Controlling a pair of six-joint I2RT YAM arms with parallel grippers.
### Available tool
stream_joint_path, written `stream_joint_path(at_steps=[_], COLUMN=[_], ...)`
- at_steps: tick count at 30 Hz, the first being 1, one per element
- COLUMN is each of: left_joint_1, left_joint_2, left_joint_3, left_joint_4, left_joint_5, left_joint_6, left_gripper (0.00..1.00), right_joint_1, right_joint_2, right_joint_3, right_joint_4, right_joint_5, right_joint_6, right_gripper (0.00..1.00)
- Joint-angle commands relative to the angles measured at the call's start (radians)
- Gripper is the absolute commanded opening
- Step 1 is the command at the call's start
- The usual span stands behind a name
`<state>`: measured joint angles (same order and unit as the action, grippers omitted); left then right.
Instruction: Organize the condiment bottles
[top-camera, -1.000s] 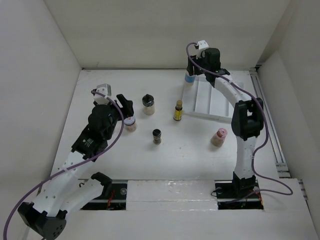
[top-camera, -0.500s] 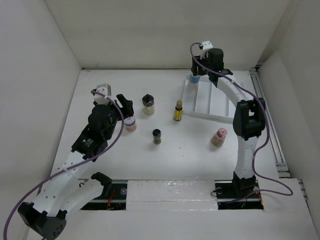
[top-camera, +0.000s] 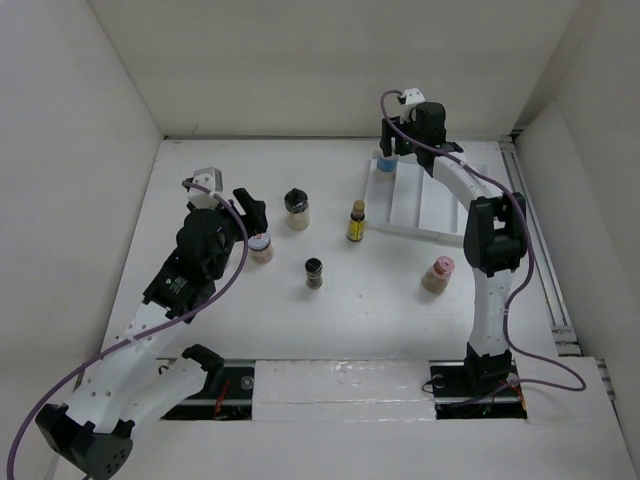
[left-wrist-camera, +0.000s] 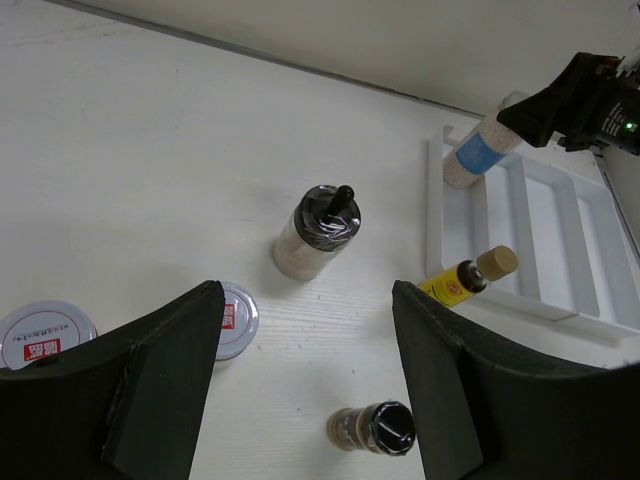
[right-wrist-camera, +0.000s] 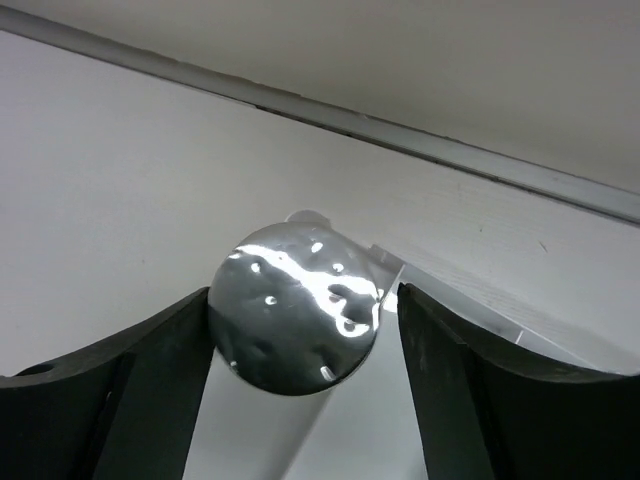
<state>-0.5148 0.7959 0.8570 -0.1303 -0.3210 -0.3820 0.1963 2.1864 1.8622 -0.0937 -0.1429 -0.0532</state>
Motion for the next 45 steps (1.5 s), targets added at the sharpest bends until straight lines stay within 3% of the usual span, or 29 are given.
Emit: stream_joint_path(at_steps=[1,2,5,11,12,16,17,22,29,40,41,44,45], left_joint_1=[0.004,0.004,0.004,0.004,0.004,0.004,0.004,0.004,0.004,0.004,0.004,0.004,0.004], left_joint_2=[0.003,0.003,0.003,0.003,0.003,0.003,0.003,0.003,0.003,0.003,0.003,0.003,0.003], left_joint_3=[-0.007,-0.007,-0.007,-0.007,-0.007,-0.007,-0.007,-0.007,-0.007,-0.007,-0.007,-0.007,-0.007], left_joint_4=[0.043,0.043,0.043,0.043,0.043,0.052,0.052,0.052,0.052,0.052,0.052,0.052,0.052], left_joint_5=[0.002,0.002,0.011,0.011,0.011,0.029,0.03,0.049,0.049,0.049,0.049,0.049,0.049], left_joint_6=[0.011,0.011,0.011,0.011,0.011,0.011,0.011,0.011,0.011,0.011,0.011,0.011,0.011], left_gripper=[0.64,0.64,0.64,0.64,0.64,0.64,0.64,0.64,0.64,0.64,0.64,0.64,0.64], right_joint_1=[0.011,0.011,0.034,0.081,0.11,0.217,0.239,0.345,0.39,0.351,0.351,0.351,0.351], right_joint_2=[0.009,-0.006,-0.066,-0.313,-0.356,-0.578,-0.647,-0.78,-0.76,-0.573,-0.564,-0.54,-0.54], right_joint_3=[0.043,0.031,0.005,-0.179,-0.223,-0.577,-0.628,-0.817,-0.859,-0.73,-0.73,-0.718,-0.718], right_joint_4=[0.055,0.055,0.055,0.055,0.064,0.185,0.221,0.23,0.207,0.227,0.238,0.238,0.238], right_joint_5=[-0.021,-0.011,0.003,0.058,0.058,0.08,0.08,0.053,0.057,0.068,0.068,0.068,0.077], right_joint_6=[0.012,0.012,-0.008,-0.008,-0.008,0.036,0.062,0.107,0.107,0.098,0.098,0.098,0.098], right_gripper=[0.78,0.88,0.97,0.99,0.98,0.64,0.64,0.89,0.88,0.66,0.53,0.39,0.27])
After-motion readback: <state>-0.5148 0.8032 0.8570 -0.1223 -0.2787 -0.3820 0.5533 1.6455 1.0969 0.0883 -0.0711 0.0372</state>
